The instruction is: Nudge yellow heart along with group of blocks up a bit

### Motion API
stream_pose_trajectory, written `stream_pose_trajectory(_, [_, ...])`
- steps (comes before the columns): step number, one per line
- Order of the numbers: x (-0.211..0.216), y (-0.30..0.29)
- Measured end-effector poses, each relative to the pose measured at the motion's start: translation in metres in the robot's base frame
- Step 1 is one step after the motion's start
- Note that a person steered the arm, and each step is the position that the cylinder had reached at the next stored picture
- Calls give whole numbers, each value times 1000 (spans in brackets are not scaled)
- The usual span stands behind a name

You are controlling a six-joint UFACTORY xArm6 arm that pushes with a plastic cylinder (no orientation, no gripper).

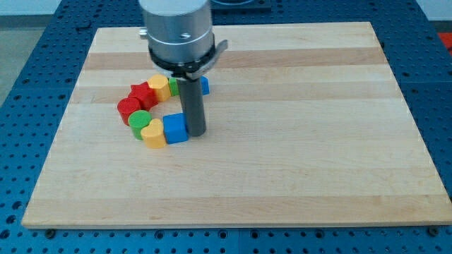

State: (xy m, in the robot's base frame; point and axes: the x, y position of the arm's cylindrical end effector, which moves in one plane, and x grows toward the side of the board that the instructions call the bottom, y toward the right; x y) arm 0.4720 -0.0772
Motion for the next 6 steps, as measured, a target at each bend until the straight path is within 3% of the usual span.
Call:
stream_pose_trajectory(2, [13, -44])
stream_pose_trajectory(5, [77, -59])
stream_pose_trajectory(6, [77, -80])
